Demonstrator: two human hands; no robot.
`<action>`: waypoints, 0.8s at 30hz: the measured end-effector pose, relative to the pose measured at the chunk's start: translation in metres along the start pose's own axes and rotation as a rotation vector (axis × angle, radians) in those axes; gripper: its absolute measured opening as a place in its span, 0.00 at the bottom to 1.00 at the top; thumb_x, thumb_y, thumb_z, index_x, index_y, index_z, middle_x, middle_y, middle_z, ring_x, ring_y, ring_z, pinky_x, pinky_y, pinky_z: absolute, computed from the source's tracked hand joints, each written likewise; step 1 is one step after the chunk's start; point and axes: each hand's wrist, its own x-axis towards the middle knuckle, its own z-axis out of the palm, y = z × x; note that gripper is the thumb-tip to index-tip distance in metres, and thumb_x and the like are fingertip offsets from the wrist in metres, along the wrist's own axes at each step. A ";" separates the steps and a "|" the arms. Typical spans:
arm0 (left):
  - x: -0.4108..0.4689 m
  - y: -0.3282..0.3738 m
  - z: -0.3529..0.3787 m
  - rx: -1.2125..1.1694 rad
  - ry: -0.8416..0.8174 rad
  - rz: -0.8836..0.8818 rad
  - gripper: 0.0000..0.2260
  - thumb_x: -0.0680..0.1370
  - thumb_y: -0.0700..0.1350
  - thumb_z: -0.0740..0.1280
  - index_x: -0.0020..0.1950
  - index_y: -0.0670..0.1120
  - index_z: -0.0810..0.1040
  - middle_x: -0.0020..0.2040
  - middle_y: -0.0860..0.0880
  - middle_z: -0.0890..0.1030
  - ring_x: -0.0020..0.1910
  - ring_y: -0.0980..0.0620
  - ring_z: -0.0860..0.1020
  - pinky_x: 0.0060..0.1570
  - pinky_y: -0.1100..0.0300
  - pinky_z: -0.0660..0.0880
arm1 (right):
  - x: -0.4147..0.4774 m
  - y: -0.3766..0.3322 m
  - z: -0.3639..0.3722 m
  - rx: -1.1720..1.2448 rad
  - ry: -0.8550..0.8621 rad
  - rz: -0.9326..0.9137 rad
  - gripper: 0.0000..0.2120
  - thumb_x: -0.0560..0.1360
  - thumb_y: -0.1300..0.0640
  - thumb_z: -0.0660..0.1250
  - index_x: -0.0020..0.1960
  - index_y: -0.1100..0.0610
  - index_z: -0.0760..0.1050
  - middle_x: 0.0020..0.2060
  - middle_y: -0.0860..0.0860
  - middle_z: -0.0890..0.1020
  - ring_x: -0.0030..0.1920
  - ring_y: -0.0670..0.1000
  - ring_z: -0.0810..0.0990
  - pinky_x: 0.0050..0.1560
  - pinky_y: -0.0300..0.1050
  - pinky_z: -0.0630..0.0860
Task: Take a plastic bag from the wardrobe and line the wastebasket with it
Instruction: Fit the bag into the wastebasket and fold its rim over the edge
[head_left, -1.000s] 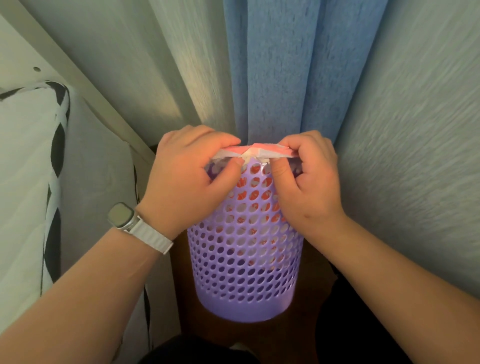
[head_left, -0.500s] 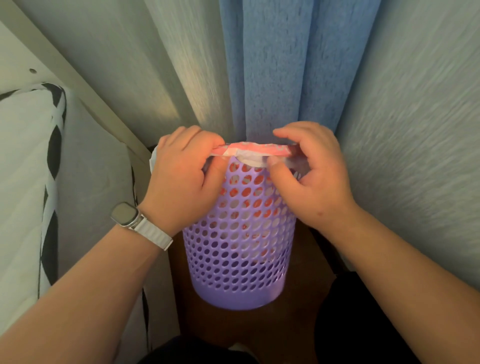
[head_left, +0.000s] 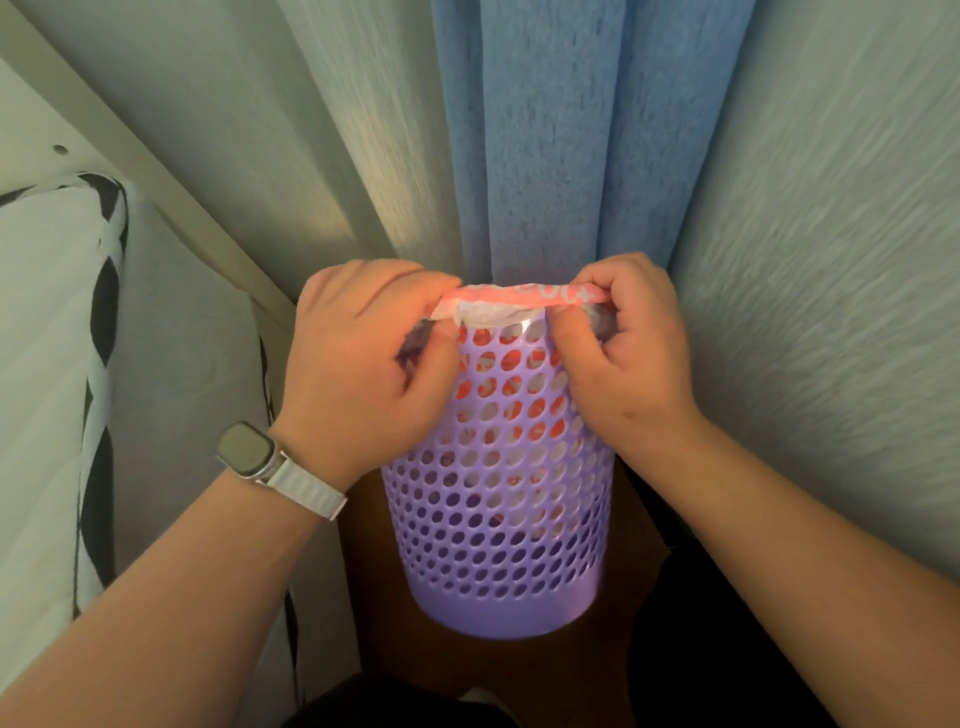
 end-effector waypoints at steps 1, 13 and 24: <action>-0.001 0.004 0.000 0.003 0.006 0.009 0.12 0.77 0.45 0.63 0.56 0.42 0.81 0.50 0.46 0.82 0.50 0.44 0.79 0.53 0.48 0.70 | 0.000 -0.001 0.000 -0.007 0.008 -0.002 0.08 0.74 0.53 0.63 0.43 0.58 0.73 0.40 0.46 0.71 0.43 0.49 0.71 0.45 0.54 0.70; 0.007 0.021 0.010 0.056 0.016 -0.071 0.05 0.77 0.46 0.66 0.45 0.46 0.80 0.39 0.48 0.78 0.40 0.45 0.75 0.44 0.50 0.69 | -0.003 -0.018 0.006 -0.087 -0.023 -0.058 0.08 0.73 0.51 0.66 0.44 0.57 0.75 0.39 0.50 0.76 0.42 0.53 0.74 0.45 0.58 0.70; 0.005 -0.011 0.005 -0.079 -0.014 -0.112 0.08 0.77 0.47 0.60 0.44 0.45 0.75 0.39 0.53 0.72 0.40 0.47 0.73 0.44 0.45 0.70 | 0.006 0.011 -0.007 0.074 -0.169 -0.035 0.15 0.74 0.52 0.65 0.55 0.60 0.78 0.52 0.48 0.78 0.55 0.48 0.76 0.61 0.43 0.70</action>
